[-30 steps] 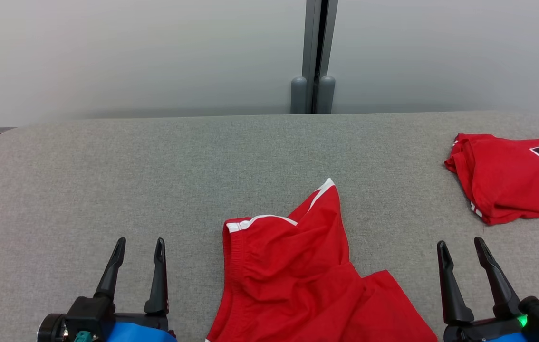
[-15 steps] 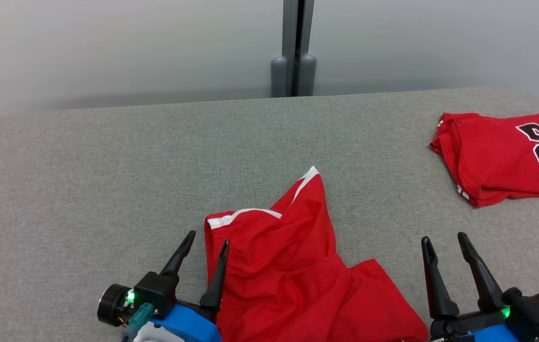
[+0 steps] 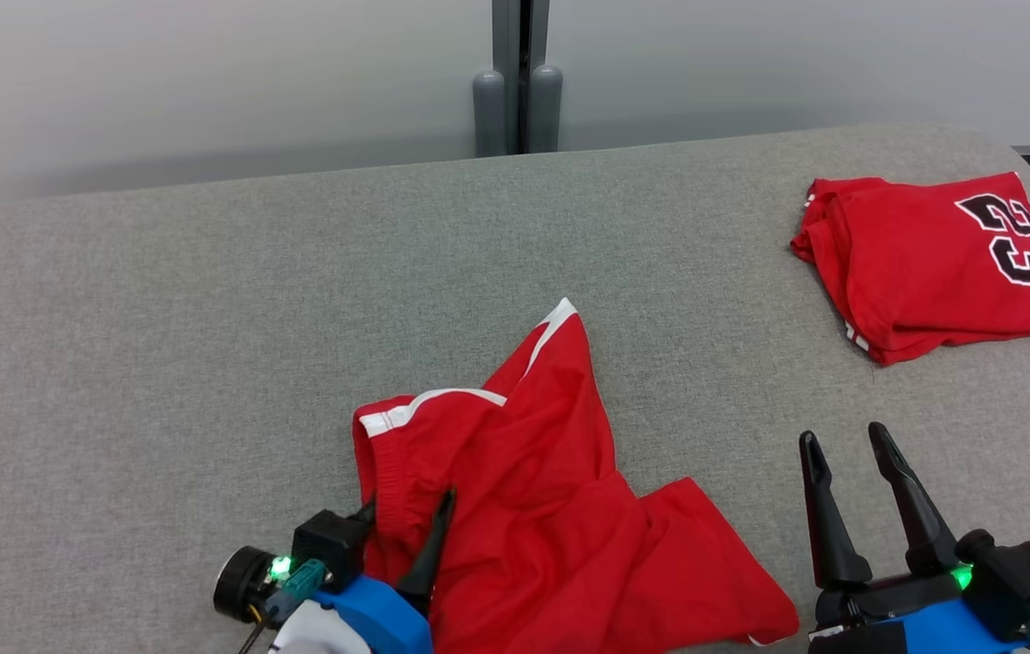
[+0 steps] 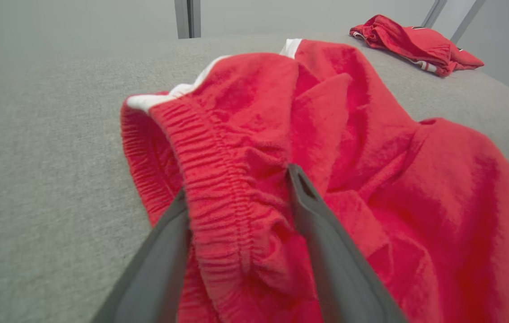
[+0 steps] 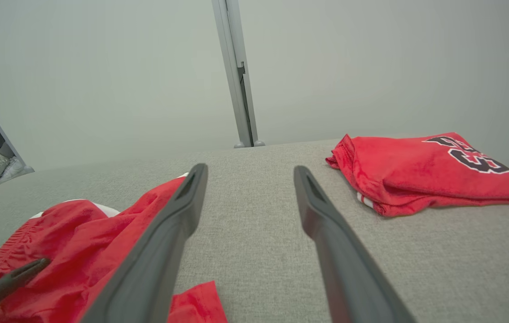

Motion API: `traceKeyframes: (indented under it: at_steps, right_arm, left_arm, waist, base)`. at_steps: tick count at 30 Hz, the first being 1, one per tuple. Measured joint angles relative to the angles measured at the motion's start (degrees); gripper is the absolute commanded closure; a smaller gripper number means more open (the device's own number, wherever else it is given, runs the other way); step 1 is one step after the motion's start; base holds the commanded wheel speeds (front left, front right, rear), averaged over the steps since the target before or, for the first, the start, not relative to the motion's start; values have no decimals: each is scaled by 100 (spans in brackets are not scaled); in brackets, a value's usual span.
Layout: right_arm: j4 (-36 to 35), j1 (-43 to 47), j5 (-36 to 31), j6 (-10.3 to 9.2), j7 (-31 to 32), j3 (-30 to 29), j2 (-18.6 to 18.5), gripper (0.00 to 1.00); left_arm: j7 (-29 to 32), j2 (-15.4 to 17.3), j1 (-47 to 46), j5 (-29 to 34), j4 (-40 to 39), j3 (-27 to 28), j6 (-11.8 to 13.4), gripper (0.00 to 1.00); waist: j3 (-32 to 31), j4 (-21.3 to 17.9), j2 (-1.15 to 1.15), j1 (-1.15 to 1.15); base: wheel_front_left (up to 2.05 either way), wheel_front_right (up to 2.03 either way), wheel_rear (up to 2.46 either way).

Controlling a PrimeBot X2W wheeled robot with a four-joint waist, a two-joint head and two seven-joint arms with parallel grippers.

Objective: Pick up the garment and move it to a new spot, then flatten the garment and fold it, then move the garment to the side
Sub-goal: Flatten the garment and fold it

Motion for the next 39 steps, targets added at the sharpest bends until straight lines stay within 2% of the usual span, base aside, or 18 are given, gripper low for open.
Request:
traceKeyframes:
  at_steps: [1, 2, 7, 14, 21, 22, 23, 28, 39]
  right_arm:
    - [-5, -20, 1, 0, 0, 8, 0, 0]
    - [-9, -34, 1, 0, 0, 9, 0, 0]
    - [-10, -43, 1, 0, 0, 15, 0, 0]
    - [5, -183, -18, 0, 0, -19, 0, 0]
    - [57, -257, -14, 1, 0, -32, 0, 0]
    - [73, -255, -5, 1, 0, -24, 0, 0]
    - [86, -252, -3, 0, 0, -24, 0, 0]
    - [153, -200, 38, 1, -1, -25, 1, 0]
    - [203, 24, 42, 0, 0, -154, 0, 0]
  left_arm:
    - [-14, -8, -71, -43, 27, -38, 0, 87]
    - [-24, -19, -157, -88, 57, -66, 0, 100]
    - [-98, -21, -760, -248, 180, -21, 0, 100]
    - [-152, 164, -1525, -431, 549, 448, 18, 100]
    - [-168, 276, -1732, -427, 1105, 697, 58, 100]
    - [-168, 269, -1724, -422, 1216, 678, 58, 85]
    - [-167, 250, -1707, -422, 1279, 668, 58, 2]
    - [-168, 160, -1414, -364, 1180, 671, 35, 0]
    - [-169, 55, 64, -134, -104, 959, 31, 0]
  waist:
    - [18, -10, 0, 0]
    - [33, -17, 0, 0]
    - [97, -45, 0, 0]
    - [212, -193, 0, 0]
    - [269, -319, 0, 0]
    - [264, -323, -1, 0]
    - [255, -318, 0, 0]
    - [119, -224, -1, -1]
    - [-322, 260, -1, -1]
  base:
    - [0, 0, 0]
    - [0, 0, 0]
    - [0, 0, 0]
    - [0, 0, 0]
    - [0, 0, 0]
    - [0, 0, 0]
    - [0, 0, 0]
    - [0, 0, 0]
    - [0, 0, 0]
